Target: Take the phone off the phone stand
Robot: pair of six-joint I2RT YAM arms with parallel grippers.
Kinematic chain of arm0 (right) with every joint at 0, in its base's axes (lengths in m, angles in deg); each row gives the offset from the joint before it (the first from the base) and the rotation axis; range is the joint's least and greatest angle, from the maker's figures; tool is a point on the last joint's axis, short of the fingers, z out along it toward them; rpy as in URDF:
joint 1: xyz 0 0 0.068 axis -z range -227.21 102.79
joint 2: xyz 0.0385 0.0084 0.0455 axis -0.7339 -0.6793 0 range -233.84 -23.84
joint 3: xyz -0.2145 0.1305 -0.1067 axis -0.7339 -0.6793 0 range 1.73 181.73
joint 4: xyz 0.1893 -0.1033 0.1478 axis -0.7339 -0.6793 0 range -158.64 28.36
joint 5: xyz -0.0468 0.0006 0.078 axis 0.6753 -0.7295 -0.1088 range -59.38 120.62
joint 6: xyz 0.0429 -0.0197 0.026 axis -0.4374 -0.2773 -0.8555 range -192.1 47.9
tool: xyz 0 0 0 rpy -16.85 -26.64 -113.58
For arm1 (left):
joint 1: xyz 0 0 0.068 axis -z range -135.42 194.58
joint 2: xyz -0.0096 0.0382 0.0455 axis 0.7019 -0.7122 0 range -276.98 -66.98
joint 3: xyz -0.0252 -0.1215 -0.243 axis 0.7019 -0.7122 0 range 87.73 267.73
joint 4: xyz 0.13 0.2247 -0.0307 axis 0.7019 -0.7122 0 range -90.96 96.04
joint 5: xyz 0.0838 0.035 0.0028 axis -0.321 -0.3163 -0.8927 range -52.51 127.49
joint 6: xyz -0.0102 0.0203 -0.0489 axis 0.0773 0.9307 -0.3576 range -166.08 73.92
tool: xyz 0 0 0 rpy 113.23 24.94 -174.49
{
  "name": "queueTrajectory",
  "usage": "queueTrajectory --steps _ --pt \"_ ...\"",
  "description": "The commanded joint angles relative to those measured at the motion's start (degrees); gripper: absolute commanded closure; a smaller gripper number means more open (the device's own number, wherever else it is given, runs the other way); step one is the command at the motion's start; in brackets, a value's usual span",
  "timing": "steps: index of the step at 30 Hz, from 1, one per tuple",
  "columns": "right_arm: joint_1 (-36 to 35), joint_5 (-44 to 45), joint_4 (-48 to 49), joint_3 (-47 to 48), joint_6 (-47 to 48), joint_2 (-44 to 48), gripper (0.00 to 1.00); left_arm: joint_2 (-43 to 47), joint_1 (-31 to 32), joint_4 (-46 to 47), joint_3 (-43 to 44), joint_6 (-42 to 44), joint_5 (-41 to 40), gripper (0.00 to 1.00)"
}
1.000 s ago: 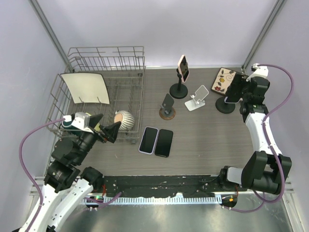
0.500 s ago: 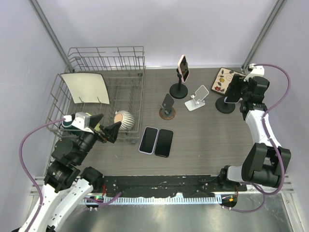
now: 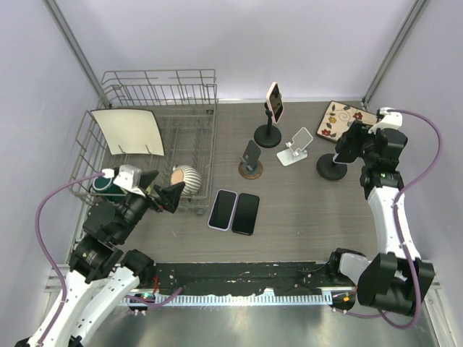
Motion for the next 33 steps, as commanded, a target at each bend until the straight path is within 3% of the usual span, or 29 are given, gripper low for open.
queueTrajectory --steps 1,7,8,12,15,19,22,26,33 --pt "-2.3 -2.0 8.8 1.5 -5.0 10.0 0.85 -2.0 0.2 2.5 -0.3 0.4 1.0 0.00" --pt "-8.1 -2.5 4.4 -2.8 -6.9 19.3 0.93 -8.9 0.2 2.9 0.4 -0.6 7.8 0.00" --pt "-9.0 -4.0 4.2 -4.7 -7.1 21.3 0.93 -10.5 0.2 3.3 0.7 -0.6 13.0 0.00" --pt "-13.1 -7.5 2.9 -7.6 -8.4 24.7 0.94 -20.5 1.2 2.9 6.1 -1.8 21.7 0.00" --pt "-16.1 -9.2 2.9 -9.7 -7.8 26.7 0.94 -26.5 5.9 0.7 11.0 0.7 17.5 0.00" --pt "-18.3 -11.0 6.3 -13.6 -8.3 27.5 0.94 -34.2 20.6 -0.3 16.2 8.3 6.9 0.00" --pt "-20.1 -14.2 8.5 -14.6 -9.6 26.1 0.94 -42.8 27.5 -2.6 22.1 13.1 2.3 0.00" --pt "-22.6 -15.2 9.6 -15.2 -9.6 25.7 0.95 -51.0 29.1 0.2 27.9 17.8 2.4 0.00" --pt "-25.0 -18.5 8.5 -13.6 -8.6 23.0 0.95 -56.6 29.1 9.8 27.5 24.4 3.5 0.00"
